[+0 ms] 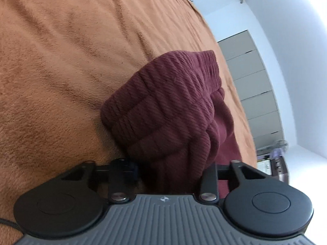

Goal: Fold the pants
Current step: 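Lift the waistband with the left gripper and fold it over the legs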

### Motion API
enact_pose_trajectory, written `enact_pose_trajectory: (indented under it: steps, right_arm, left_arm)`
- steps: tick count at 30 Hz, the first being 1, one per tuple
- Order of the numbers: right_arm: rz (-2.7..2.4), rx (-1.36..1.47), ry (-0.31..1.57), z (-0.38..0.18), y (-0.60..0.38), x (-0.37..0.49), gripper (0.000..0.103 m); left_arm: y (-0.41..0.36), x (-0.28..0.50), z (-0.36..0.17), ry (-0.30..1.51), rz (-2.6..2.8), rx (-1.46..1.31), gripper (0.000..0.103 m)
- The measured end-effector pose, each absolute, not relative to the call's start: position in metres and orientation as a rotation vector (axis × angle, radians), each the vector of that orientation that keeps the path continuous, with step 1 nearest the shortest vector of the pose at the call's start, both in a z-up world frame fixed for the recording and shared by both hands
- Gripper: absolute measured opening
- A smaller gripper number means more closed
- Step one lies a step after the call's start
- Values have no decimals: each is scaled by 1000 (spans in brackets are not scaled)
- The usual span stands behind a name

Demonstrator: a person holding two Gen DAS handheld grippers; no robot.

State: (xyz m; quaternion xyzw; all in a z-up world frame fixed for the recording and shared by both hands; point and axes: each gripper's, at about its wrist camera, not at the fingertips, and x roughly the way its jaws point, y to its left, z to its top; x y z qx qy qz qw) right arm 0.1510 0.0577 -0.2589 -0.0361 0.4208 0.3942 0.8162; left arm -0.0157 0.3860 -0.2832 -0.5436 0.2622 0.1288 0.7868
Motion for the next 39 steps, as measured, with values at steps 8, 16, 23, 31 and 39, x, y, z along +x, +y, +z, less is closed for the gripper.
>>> enact_pose_trajectory:
  steps: [8,16,23,31,39]
  right_arm:
    - [796,-82,778,-238,49,120,28]
    - [928,-19,897,-243,51,93,15]
    - [992,-172,821,-254,56,71,15]
    - [869,-90,717,-211,6,84,16]
    - [732,-155,788,-262,-18,82,18]
  left_arm:
    - [381,-28,-272,545,263,-1120,30]
    - [381,-24,-270,558,257,-1114,30]
    - [390,-25,-279,560,196,-1156,30]
    - [369,-16,-231,525,205,-904,30]
    - [343,3,-184,466,113,-699,30]
